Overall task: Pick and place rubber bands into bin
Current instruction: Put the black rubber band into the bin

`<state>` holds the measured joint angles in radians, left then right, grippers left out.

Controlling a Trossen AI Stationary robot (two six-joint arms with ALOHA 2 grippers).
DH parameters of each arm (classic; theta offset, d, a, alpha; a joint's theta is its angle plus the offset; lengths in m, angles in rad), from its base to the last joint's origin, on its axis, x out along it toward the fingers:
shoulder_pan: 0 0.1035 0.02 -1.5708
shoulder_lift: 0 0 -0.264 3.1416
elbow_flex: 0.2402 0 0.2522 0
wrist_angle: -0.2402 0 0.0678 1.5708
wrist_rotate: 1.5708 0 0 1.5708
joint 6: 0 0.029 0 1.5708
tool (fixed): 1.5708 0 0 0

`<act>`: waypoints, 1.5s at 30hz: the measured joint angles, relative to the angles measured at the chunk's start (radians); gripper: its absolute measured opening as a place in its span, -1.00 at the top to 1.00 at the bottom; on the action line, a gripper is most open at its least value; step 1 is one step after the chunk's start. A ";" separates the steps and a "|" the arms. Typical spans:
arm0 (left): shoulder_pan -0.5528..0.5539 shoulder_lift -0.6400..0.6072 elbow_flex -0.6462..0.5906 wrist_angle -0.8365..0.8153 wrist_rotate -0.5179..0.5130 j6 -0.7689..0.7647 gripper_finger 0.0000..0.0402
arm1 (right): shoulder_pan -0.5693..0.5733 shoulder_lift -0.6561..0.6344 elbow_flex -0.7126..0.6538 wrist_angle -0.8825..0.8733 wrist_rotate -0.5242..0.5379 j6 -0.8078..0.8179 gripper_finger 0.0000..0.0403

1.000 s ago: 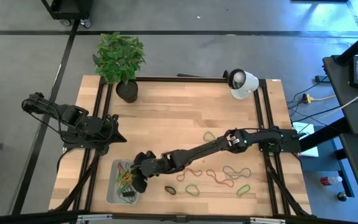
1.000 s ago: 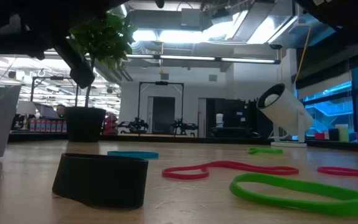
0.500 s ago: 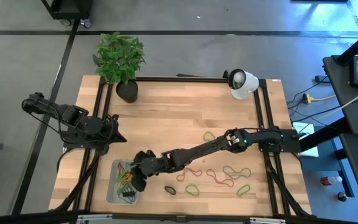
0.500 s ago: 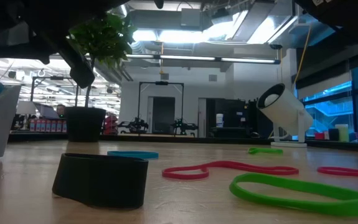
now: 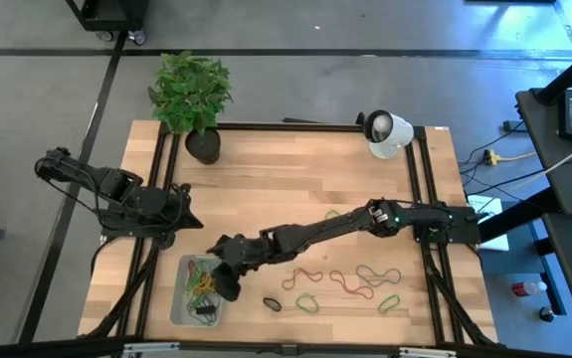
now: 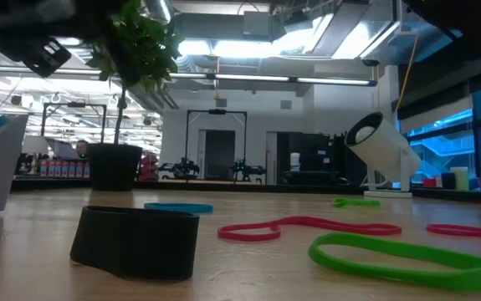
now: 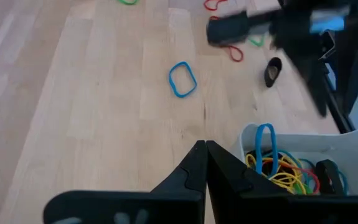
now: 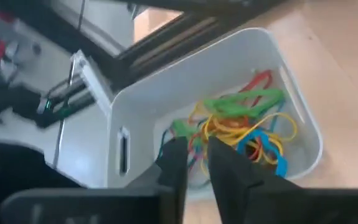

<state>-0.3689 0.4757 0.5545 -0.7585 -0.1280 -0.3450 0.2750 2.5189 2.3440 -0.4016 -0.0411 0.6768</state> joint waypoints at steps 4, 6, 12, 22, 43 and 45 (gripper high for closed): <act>-0.001 0.062 -0.001 0.040 0.020 0.000 0.99 | 0.016 -0.037 0.001 -0.149 -0.009 -0.085 0.86; -0.001 0.099 -0.001 0.066 0.021 0.000 0.99 | 0.029 -0.041 0.001 -0.215 -0.011 -0.109 0.95; -0.001 0.218 -0.001 0.153 0.018 0.000 0.99 | 0.071 -0.042 -0.010 -0.330 -0.026 -0.133 0.94; -0.001 0.327 -0.001 0.291 -0.013 -0.044 0.99 | 0.129 -0.042 -0.014 -0.583 -0.031 -0.190 0.96; -0.001 0.343 -0.001 0.320 -0.035 -0.063 0.99 | 0.167 -0.040 -0.180 -0.425 0.017 -0.119 0.64; -0.001 0.343 -0.001 0.321 -0.035 -0.063 0.99 | 0.168 -0.040 -0.182 -0.427 0.018 -0.116 0.55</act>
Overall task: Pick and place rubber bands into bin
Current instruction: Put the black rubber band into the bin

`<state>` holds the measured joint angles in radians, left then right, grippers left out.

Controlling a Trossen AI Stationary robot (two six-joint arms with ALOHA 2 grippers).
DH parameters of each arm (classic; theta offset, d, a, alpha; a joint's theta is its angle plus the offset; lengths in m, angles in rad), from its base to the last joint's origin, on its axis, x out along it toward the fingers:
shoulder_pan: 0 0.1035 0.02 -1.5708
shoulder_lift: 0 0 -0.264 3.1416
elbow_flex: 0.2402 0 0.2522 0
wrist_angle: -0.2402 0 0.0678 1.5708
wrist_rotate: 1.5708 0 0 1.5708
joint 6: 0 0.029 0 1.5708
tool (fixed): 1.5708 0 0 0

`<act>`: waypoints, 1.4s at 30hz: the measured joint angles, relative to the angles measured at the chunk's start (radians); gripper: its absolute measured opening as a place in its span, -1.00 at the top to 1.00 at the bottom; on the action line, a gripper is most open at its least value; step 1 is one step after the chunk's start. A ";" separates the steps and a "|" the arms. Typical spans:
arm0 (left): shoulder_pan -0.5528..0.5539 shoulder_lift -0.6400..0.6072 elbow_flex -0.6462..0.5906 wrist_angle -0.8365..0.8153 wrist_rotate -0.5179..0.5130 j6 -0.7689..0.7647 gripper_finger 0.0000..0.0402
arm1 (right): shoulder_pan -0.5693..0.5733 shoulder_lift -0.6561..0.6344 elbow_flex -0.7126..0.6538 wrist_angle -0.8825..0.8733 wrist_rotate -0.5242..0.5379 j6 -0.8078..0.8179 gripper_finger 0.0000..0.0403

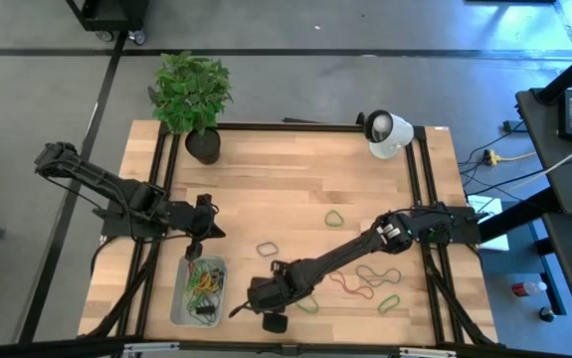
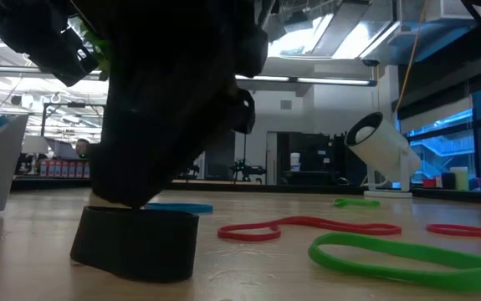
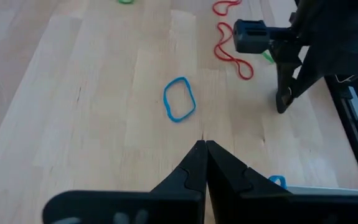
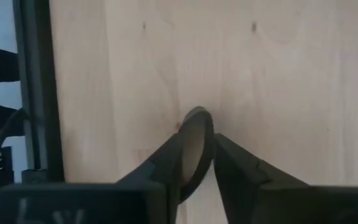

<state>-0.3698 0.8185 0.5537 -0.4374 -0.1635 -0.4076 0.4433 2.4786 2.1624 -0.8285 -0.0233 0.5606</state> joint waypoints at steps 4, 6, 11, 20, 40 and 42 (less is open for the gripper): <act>0.000 0.000 0.000 0.000 0.000 0.001 0.99 | 0.010 0.000 -0.010 0.012 0.020 -0.016 0.44; 0.000 0.000 0.000 0.000 0.000 0.001 0.99 | 0.017 -0.001 -0.045 0.035 0.051 -0.020 0.42; 0.000 0.000 0.000 0.000 0.000 0.002 0.99 | 0.035 -0.012 -0.140 0.131 0.064 -0.014 0.57; 0.000 0.000 0.000 0.000 0.000 0.002 0.99 | 0.057 0.005 -0.064 0.075 0.124 0.033 0.97; 0.000 0.000 0.000 0.000 -0.014 0.029 0.99 | -0.085 0.075 0.122 0.643 0.265 -0.170 0.98; 0.000 0.000 0.000 -0.001 -0.014 0.029 0.98 | -0.090 0.101 0.121 0.685 0.256 -0.141 0.94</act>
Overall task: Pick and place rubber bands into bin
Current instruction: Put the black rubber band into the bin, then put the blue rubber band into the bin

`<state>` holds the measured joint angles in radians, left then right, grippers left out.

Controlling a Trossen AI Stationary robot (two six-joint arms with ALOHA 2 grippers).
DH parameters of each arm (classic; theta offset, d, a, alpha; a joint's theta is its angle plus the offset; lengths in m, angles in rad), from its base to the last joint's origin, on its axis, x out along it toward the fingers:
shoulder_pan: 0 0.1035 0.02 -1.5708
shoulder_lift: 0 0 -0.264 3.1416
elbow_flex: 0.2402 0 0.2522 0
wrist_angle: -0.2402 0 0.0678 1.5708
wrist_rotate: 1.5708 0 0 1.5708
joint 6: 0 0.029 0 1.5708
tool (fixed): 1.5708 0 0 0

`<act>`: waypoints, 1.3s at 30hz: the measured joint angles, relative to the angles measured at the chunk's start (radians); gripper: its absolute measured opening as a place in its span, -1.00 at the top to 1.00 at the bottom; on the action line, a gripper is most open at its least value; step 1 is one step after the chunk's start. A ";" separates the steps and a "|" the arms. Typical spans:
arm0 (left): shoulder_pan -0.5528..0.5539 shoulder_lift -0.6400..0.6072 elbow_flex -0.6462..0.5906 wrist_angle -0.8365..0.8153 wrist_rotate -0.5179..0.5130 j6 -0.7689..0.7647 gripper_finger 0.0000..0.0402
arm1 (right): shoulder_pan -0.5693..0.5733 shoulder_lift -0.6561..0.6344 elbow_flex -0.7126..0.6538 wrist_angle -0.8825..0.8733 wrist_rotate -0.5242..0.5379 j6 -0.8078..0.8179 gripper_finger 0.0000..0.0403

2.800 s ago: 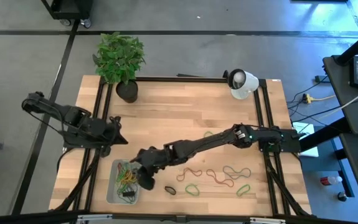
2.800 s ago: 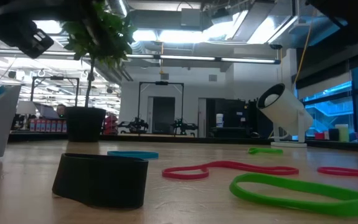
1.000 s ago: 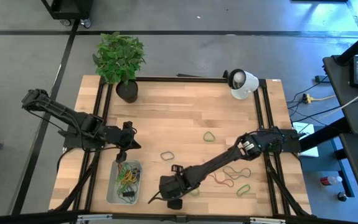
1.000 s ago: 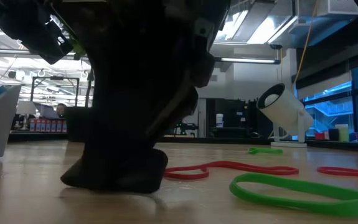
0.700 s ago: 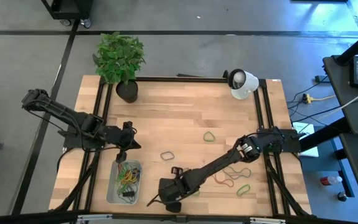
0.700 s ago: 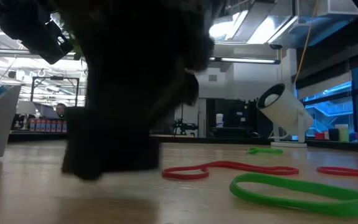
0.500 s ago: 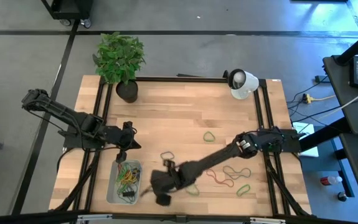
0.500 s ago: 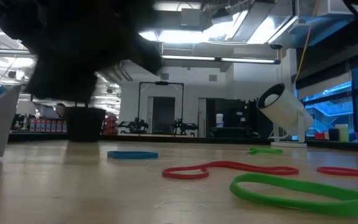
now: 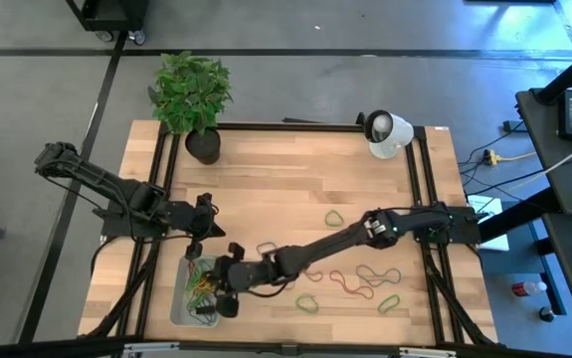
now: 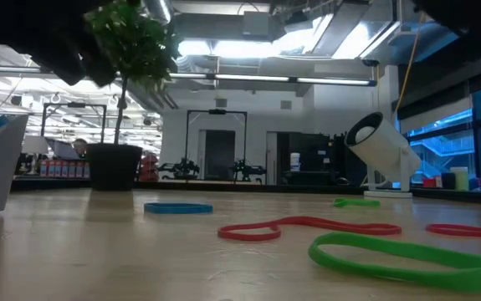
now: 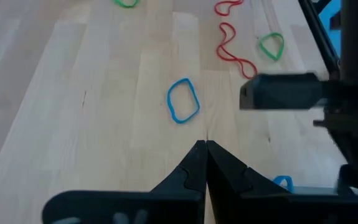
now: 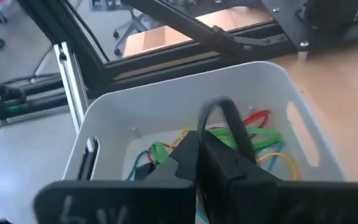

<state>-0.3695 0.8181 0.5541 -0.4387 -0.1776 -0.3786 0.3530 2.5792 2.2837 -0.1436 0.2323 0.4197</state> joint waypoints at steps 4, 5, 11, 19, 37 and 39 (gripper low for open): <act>0.000 0.000 0.000 -0.007 0.017 0.036 0.99 | -0.012 0.018 0.000 0.021 -0.002 0.081 0.75; 0.000 0.000 0.000 -0.007 0.027 0.047 0.99 | -0.016 0.020 0.000 0.022 -0.001 0.098 0.70; 0.000 0.000 0.000 -0.007 0.045 0.079 0.98 | -0.028 0.023 0.000 0.068 0.000 0.100 0.34; 0.000 0.000 0.000 -0.007 0.045 0.079 0.99 | -0.035 -0.002 0.006 0.007 -0.075 0.100 0.12; 0.000 0.000 0.000 -0.007 0.041 0.053 0.98 | -0.036 -0.023 0.072 -0.242 -0.212 0.212 0.58; 0.000 0.000 0.000 -0.006 0.041 0.052 0.99 | -0.027 -0.047 0.072 -0.330 -0.238 0.256 0.70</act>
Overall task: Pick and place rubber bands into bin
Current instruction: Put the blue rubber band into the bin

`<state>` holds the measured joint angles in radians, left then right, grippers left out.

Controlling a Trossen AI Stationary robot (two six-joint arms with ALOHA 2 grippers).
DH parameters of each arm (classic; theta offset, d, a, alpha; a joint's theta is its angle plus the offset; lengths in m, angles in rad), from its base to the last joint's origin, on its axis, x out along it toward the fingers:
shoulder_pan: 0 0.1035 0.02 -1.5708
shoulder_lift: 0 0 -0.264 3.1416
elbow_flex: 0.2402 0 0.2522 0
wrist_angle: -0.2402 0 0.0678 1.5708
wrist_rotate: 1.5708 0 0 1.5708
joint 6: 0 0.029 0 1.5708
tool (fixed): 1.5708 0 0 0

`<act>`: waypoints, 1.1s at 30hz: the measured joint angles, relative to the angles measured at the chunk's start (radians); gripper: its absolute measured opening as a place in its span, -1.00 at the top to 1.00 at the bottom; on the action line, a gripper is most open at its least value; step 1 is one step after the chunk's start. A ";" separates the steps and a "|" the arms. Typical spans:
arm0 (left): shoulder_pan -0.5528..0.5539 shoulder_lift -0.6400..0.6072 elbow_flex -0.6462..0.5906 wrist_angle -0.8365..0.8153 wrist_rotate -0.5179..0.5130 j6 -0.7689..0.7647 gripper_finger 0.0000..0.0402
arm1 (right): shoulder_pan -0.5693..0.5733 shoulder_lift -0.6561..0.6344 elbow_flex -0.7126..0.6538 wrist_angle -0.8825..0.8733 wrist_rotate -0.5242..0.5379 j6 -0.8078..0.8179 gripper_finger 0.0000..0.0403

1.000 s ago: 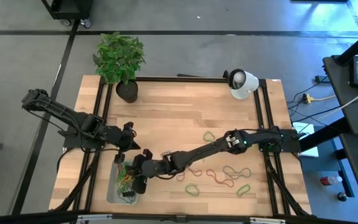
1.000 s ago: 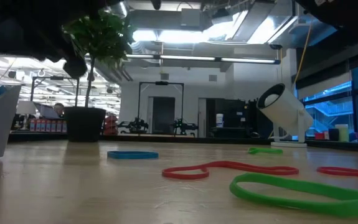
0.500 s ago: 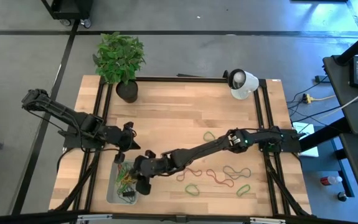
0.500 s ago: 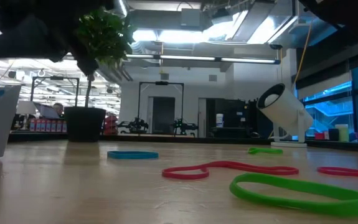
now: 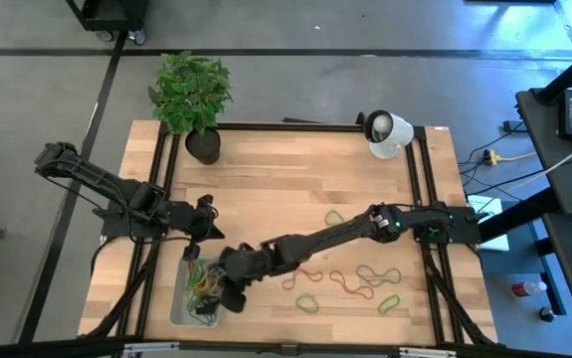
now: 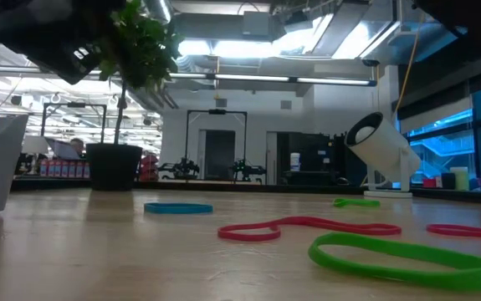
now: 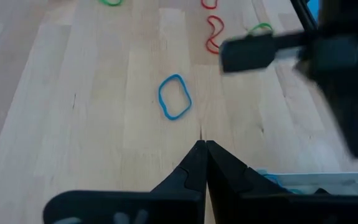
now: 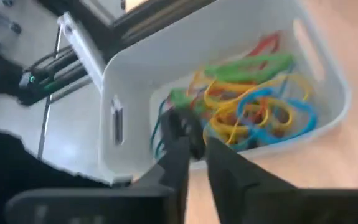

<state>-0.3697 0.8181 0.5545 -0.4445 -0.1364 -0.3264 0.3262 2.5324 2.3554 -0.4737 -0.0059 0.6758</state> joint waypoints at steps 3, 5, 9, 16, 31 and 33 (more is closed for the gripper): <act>-0.003 0.005 0.000 0.005 0.000 0.000 0.99 | 0.037 -0.026 0.002 -0.102 -0.010 -0.003 0.92; -0.003 0.017 0.000 0.018 0.000 0.000 0.97 | 0.070 -0.040 0.002 -0.164 0.003 0.001 0.96; -0.005 0.063 0.000 0.086 0.034 -0.004 0.91 | 0.154 -0.062 0.002 -0.326 0.134 0.033 0.97; 0.000 0.253 0.010 0.286 0.047 -0.009 0.69 | 0.253 -0.071 -0.042 -0.426 0.186 0.093 0.99; 0.098 0.828 0.446 0.134 0.022 0.034 0.45 | 0.437 -0.726 -1.175 0.267 0.253 0.285 0.99; 0.117 0.891 0.508 0.037 0.021 0.034 0.44 | 0.462 -0.791 -1.298 0.345 0.251 0.336 0.99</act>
<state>-0.2531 1.7091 1.0623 -0.4074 -0.1154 -0.2920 0.7878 1.7419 1.0575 -0.1289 0.2455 1.0117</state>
